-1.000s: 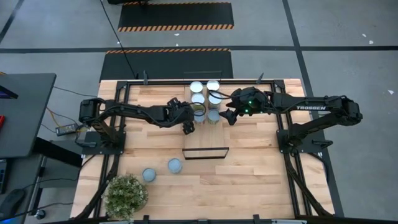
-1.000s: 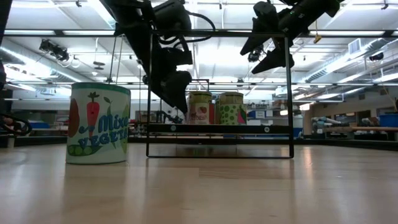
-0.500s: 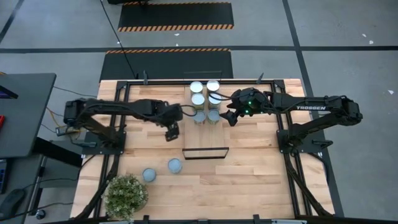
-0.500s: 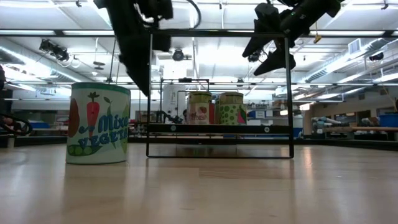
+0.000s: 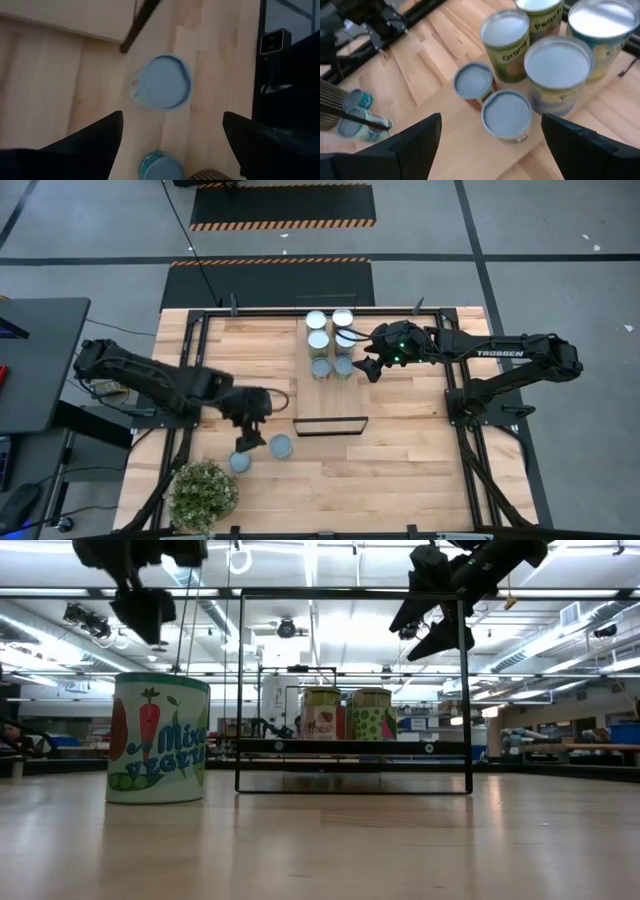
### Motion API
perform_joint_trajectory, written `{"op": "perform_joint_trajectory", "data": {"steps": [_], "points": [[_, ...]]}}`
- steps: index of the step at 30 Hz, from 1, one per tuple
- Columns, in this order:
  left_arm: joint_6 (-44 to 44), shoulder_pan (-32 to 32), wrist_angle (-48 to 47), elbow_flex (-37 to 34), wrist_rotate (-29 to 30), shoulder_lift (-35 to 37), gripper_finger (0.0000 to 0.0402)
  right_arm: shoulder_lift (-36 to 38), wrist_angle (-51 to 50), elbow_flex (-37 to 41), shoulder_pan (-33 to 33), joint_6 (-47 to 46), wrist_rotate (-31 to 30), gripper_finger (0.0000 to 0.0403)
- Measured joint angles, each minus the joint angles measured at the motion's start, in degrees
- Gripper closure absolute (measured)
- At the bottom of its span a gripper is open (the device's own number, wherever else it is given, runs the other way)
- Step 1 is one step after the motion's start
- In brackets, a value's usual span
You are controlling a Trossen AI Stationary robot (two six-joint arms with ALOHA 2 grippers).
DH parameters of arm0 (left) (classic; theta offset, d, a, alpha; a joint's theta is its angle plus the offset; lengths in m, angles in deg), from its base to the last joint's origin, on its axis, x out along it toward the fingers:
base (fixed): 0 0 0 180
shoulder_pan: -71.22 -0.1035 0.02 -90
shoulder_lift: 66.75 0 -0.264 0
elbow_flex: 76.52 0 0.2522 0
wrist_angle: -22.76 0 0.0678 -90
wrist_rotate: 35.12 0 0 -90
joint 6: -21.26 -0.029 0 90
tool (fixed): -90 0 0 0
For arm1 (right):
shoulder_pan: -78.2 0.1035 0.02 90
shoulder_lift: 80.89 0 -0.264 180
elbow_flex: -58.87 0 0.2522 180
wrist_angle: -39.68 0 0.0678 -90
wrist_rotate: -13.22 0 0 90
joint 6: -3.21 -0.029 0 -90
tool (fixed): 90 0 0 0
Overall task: Pick and place cans onto a shelf
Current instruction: Put the canned mixed vegetables on the shelf
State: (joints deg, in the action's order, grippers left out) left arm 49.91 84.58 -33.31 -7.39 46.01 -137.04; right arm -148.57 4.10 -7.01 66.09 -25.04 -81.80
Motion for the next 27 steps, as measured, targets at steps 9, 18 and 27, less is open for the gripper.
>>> {"op": "perform_joint_trajectory", "data": {"steps": [9,18,27], "points": [[5.31,11.38,0.09,-0.09,6.7,-7.77,0.0054,0.0,0.81,0.0,-0.08,1.01,-0.96,0.0053],[11.0,13.27,4.54,-0.12,12.11,-16.93,0.0054,0.0,0.78,-0.02,-0.08,0.98,-0.52,0.0053],[17.47,15.46,12.02,-0.11,23.14,-20.52,0.0054,0.0,0.25,0.0,-0.05,0.15,1.83,0.0053]]}}
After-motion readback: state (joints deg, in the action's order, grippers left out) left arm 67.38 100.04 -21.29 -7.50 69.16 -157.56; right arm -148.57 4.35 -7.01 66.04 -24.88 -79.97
